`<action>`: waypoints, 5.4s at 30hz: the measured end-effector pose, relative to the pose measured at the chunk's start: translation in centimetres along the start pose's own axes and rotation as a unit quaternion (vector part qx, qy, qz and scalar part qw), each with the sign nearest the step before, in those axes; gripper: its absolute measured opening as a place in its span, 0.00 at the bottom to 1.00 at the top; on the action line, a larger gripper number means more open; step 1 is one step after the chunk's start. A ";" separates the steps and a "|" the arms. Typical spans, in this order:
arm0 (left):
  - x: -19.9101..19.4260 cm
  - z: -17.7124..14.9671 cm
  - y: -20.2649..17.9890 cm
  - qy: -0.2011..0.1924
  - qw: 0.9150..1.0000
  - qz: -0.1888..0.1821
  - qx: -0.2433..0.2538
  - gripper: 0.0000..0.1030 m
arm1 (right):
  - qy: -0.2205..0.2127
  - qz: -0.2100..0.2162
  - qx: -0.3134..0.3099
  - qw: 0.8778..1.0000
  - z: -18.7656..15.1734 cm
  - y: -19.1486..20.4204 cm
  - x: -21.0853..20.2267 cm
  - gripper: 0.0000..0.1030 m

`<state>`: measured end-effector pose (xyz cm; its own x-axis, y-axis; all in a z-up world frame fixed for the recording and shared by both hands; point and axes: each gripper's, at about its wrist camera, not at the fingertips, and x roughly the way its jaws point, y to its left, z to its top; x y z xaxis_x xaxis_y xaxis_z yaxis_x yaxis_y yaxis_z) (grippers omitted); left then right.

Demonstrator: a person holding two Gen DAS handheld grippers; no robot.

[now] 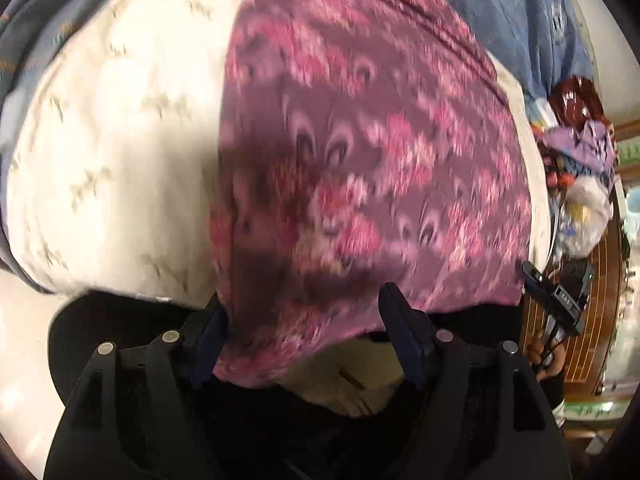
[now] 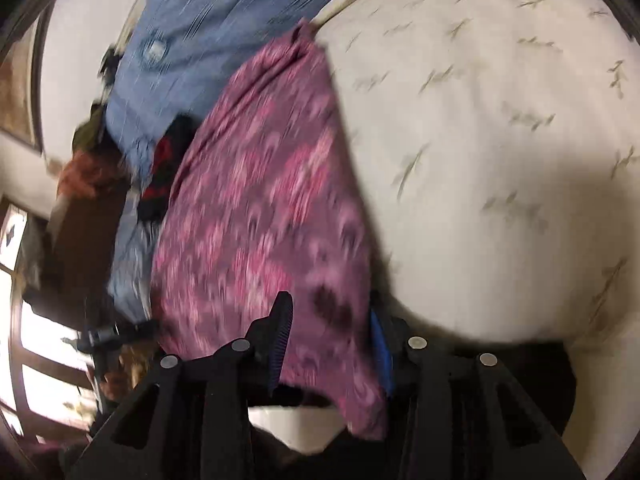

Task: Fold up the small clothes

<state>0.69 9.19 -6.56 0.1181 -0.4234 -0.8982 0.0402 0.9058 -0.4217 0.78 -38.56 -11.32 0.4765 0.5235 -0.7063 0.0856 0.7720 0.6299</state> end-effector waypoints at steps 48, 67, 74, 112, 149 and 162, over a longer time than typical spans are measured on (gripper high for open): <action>-6.0 23.9 -0.3 -0.172 0.966 -0.166 -0.095 0.04 | -0.166 0.102 -0.016 0.981 24.0 7.2 4.5 0.05; -0.9 38.6 3.4 -0.125 0.943 -0.216 -0.219 0.49 | -0.175 0.142 0.191 0.955 33.8 0.3 12.6 0.13; -3.9 38.2 5.1 -0.157 0.941 -0.189 -0.233 0.67 | -0.235 0.160 0.246 0.927 33.6 -2.0 10.0 0.37; 1.1 36.9 2.8 -0.120 0.988 -0.040 -0.090 0.67 | -0.113 -0.030 0.048 0.992 35.4 2.2 14.9 0.51; -0.9 22.0 0.0 -0.125 0.983 -0.066 -0.114 0.19 | -0.178 -0.013 0.013 0.984 20.1 4.1 3.9 0.04; -5.0 23.9 1.8 -0.160 0.985 -0.020 -0.058 0.52 | -0.169 -0.083 0.045 0.981 22.3 2.8 3.9 0.38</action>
<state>23.89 13.27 0.19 0.4265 -0.4163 -0.8030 -0.0601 0.8728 -0.4844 22.33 -42.41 -5.10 0.7115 0.2314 -0.6635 0.2562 0.7937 0.5517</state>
